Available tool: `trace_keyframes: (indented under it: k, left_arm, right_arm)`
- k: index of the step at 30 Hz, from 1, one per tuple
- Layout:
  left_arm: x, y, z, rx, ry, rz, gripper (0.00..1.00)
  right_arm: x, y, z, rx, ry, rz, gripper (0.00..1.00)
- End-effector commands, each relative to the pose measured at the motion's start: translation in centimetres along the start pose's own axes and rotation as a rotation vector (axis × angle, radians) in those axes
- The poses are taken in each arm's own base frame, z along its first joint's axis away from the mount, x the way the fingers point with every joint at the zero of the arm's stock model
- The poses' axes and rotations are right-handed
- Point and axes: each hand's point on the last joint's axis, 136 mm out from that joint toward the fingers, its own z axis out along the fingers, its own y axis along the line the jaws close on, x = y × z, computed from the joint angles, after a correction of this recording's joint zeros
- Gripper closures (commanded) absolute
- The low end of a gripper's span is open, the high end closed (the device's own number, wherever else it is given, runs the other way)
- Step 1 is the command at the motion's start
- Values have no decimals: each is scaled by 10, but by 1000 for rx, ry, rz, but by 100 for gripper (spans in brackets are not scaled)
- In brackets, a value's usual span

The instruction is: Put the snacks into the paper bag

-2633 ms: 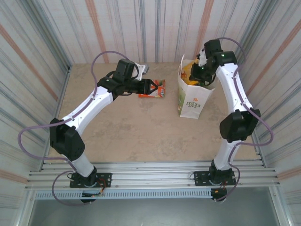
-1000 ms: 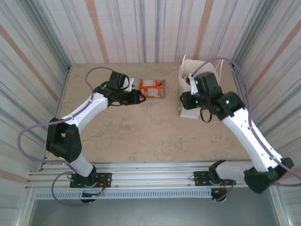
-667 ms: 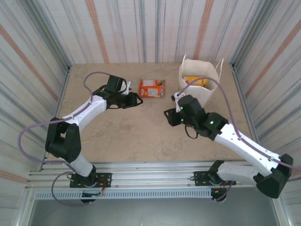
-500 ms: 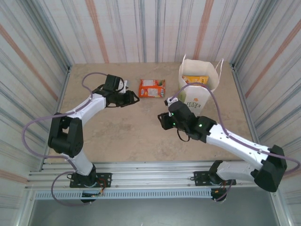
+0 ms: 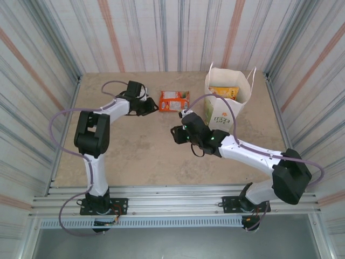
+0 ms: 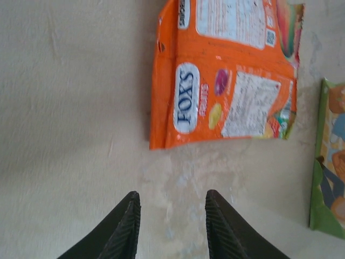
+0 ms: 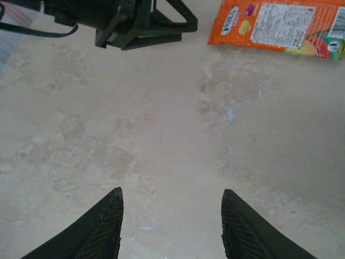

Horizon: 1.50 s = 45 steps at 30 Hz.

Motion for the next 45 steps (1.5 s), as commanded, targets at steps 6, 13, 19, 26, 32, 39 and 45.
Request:
trace_keyframes:
  k: [6,13,19,26,32,39,45]
  left_arm:
    - [-28,6,28,-8,-31,-50,67]
    - [-32,12,44,-21,-14,-61,68]
    - [-29,12,55,-17,-2,-64,70]
    - [-23,16,73,-31,23,-69,73]
    - [-25,16,72,-43,24,-55,89]
    - [-32,4,36,-99,6,75,100]
    - [-19,-6,-7,-157,-1,201,100]
  right_arm:
    - [-23,10,9,-63,-5,7,50]
    - [-26,12,15,-80,15,-4,50]
    - [-25,10,15,-82,25,-3,50]
    - [-24,10,11,-82,32,-3,50]
    - [-26,5,8,-72,28,-1,50]
    - [-35,3,-3,-69,-14,-16,50]
    - [-41,3,-16,-69,-40,-45,50]
